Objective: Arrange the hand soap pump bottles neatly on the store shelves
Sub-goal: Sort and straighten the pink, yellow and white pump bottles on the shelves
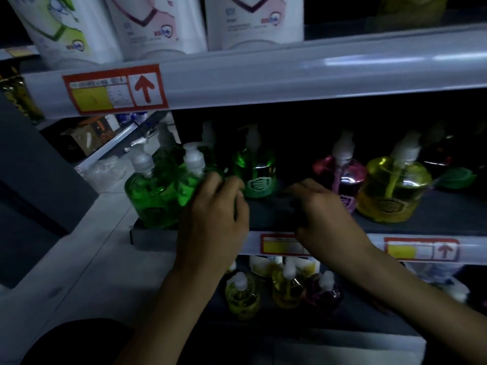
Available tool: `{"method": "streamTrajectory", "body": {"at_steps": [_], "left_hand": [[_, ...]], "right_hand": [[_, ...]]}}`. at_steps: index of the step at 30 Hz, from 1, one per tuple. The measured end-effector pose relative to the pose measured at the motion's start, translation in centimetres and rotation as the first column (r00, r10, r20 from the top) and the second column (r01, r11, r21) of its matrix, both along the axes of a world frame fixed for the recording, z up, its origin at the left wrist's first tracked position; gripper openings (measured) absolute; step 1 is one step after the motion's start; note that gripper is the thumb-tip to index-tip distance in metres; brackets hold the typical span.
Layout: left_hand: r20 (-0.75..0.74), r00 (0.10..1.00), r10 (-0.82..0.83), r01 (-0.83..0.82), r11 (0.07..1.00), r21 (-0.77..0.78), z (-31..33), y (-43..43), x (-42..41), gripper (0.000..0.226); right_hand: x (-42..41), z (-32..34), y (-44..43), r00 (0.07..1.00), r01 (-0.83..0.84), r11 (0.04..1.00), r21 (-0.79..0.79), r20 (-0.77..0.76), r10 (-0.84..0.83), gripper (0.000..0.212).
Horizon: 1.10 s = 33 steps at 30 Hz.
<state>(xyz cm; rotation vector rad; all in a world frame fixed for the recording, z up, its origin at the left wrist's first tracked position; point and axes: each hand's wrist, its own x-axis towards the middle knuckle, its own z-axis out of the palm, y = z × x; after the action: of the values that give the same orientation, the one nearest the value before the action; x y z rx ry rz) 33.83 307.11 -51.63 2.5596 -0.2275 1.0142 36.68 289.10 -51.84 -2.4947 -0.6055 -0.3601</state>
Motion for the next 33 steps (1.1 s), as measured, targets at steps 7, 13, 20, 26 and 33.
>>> {"method": "streamTrajectory", "body": {"at_steps": [7,13,20,26,33], "left_hand": [[-0.217,0.929,-0.301,0.293,0.954,-0.069,-0.6,-11.3,1.4,0.018],[-0.21,0.848,-0.487,0.42,0.858,-0.294,0.2,-24.4,4.3,0.032],[-0.347,0.817,-0.461,0.373,0.881,-0.291,-1.7,-29.2,5.9,0.045],[-0.372,0.785,-0.495,0.368,0.856,-0.363,-3.2,-27.8,5.2,0.043],[-0.397,0.76,-0.515,0.349,0.838,-0.419,-2.7,-27.1,4.6,0.049]], "right_hand": [[-2.0,1.2,-10.9,0.913,0.401,0.916,0.0,0.087,-0.399,0.034],[2.4,1.8,-21.2,0.751,0.634,0.726,0.268,0.012,-0.66,0.032],[8.4,2.8,-23.6,0.735,0.678,0.693,0.246,-0.218,-0.642,0.025],[10.2,2.5,-23.5,0.764,0.611,0.789,-0.057,-0.22,-0.607,0.032],[7.1,2.7,-24.4,0.751,0.64,0.634,0.434,-0.179,-0.636,0.026]]}}
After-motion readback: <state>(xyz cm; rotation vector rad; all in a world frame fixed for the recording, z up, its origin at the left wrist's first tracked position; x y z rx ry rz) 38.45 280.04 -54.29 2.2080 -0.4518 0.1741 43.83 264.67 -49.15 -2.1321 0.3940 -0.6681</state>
